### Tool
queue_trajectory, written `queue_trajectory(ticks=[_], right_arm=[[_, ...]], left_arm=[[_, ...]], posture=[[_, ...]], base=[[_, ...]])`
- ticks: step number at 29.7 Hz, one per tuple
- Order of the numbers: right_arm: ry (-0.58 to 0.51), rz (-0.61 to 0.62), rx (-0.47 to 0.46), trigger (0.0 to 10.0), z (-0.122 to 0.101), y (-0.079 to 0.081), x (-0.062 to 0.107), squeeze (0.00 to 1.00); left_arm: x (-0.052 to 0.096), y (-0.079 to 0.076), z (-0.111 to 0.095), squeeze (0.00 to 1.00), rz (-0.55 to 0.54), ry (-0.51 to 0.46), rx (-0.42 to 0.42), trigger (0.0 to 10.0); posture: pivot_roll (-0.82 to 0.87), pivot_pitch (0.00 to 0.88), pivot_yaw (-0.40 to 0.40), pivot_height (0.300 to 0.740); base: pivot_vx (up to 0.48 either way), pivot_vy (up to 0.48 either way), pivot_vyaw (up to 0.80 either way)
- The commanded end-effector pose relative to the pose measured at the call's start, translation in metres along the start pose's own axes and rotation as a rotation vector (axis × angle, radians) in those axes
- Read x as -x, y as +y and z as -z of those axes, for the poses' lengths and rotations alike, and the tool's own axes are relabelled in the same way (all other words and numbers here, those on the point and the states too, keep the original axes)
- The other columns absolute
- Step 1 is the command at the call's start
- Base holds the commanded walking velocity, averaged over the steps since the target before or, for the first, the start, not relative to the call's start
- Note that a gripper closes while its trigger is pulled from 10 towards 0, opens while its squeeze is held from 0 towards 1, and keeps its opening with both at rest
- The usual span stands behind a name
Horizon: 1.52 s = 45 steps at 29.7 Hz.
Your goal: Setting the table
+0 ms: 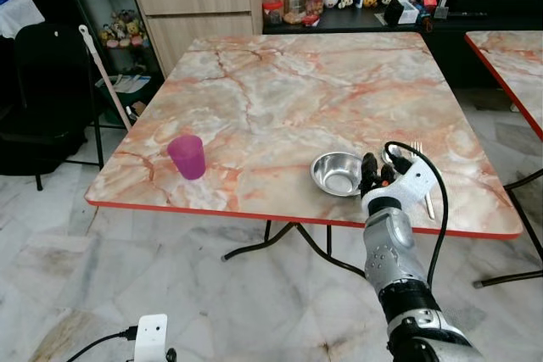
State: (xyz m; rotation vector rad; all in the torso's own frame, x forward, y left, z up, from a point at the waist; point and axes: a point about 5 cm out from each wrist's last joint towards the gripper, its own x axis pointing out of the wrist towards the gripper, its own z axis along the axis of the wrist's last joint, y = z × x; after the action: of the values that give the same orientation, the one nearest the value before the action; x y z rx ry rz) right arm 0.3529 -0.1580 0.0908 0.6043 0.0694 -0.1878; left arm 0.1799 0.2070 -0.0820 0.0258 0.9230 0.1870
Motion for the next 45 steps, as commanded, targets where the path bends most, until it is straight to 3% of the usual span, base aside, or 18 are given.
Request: queue_trajectory(ticks=[1, 4, 5, 6, 7, 15, 30, 38, 45], right_arm=[[0.002, -0.018, -0.034, 10.0, -0.002, 0.008, -0.004, 1.00], [-0.003, -0.031, -0.030, 10.0, -0.004, 0.013, -0.006, 1.00], [-0.003, -0.031, -0.029, 10.0, -0.004, 0.013, -0.007, 0.45], [-0.003, -0.031, -0.029, 10.0, -0.005, 0.014, -0.007, 0.11], [-0.002, -0.029, -0.033, 10.0, -0.005, 0.014, -0.008, 0.00], [-0.016, -0.016, -0.068, 10.0, -0.010, 0.018, -0.013, 0.00], [-0.074, 0.079, -0.067, 10.0, -0.024, -0.004, -0.016, 0.00], [0.039, 0.116, -0.104, 10.0, -0.009, -0.011, -0.015, 0.00], [0.075, 0.108, -0.122, 10.0, -0.003, -0.005, -0.015, 0.00]], left_arm=[[0.000, 0.003, 0.000, 0.00, -0.014, 0.006, 0.016, 10.0], [0.000, 0.003, 0.000, 0.00, -0.014, 0.006, 0.017, 10.0], [0.000, 0.003, 0.000, 0.00, -0.015, 0.006, 0.017, 10.0], [0.000, 0.003, 0.000, 0.00, -0.016, 0.006, 0.018, 10.0], [0.000, 0.004, 0.000, 0.00, -0.017, 0.007, 0.019, 10.0], [0.000, 0.006, 0.001, 0.00, -0.024, 0.009, 0.024, 10.0], [0.001, 0.004, 0.003, 0.00, -0.016, 0.013, 0.025, 10.0], [0.000, 0.002, 0.001, 0.00, -0.009, 0.009, 0.016, 10.0], [0.000, 0.001, 0.001, 0.00, -0.011, 0.011, 0.006, 10.0]], posture=[[0.01, 0.000, 0.067, 0.740], [0.01, 0.000, 0.066, 0.740], [0.01, 0.000, 0.066, 0.740], [0.01, 0.000, 0.066, 0.740], [0.02, 0.000, 0.065, 0.740], [0.03, 0.000, 0.059, 0.740], [0.03, 0.000, 0.058, 0.740], [0.03, 0.000, 0.056, 0.740], [0.04, 0.000, 0.051, 0.740]], base=[[0.000, 0.000, 0.00], [0.000, 0.000, 0.00], [0.000, 0.000, 0.00], [0.000, 0.000, 0.00], [0.000, 0.000, 0.00], [0.000, 0.000, 0.00], [0.000, 0.000, 0.00], [0.000, 0.000, 0.00], [0.000, 0.000, 0.00]])
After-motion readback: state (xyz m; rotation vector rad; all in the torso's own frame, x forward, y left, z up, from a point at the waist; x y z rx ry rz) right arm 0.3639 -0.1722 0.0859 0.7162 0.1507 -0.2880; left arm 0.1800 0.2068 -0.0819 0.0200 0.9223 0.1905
